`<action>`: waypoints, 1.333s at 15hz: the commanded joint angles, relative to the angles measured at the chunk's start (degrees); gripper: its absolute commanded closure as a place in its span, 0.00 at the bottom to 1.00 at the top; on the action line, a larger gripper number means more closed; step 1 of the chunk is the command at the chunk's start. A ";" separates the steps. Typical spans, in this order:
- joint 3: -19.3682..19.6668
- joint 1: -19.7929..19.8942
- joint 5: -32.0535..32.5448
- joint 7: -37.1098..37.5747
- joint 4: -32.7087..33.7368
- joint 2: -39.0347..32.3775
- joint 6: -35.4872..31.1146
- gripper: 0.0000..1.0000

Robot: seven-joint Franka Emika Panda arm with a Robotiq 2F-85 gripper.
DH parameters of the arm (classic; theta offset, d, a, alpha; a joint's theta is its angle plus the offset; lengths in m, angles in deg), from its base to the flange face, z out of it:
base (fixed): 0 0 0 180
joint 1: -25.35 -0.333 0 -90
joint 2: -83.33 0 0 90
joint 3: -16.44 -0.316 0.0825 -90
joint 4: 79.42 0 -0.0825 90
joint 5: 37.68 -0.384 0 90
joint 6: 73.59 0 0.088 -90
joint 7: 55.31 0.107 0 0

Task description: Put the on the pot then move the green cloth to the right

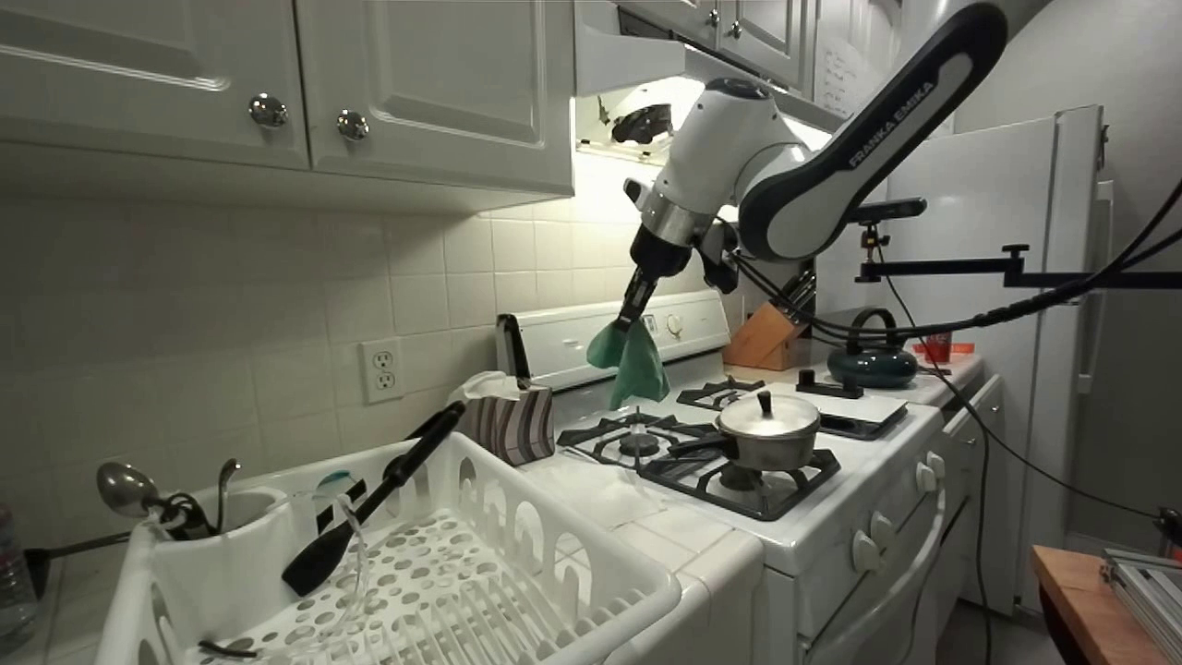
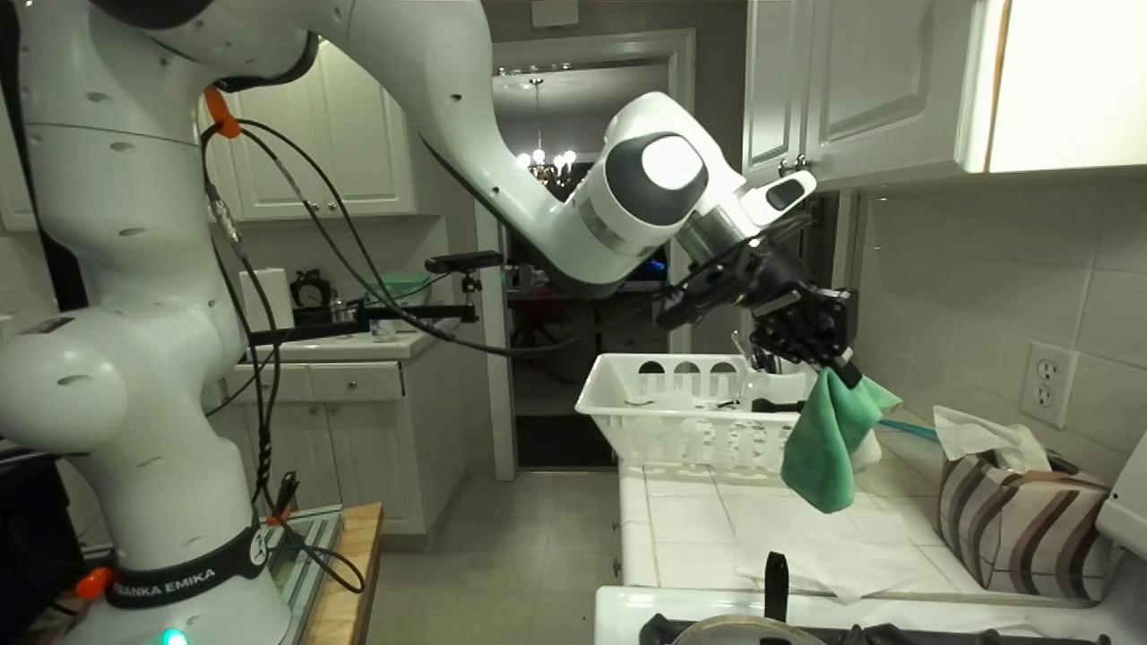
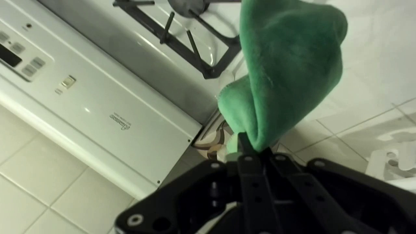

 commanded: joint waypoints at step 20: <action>-25.37 21.04 -8.92 -10.38 11.71 -27.94 -16.76 0.99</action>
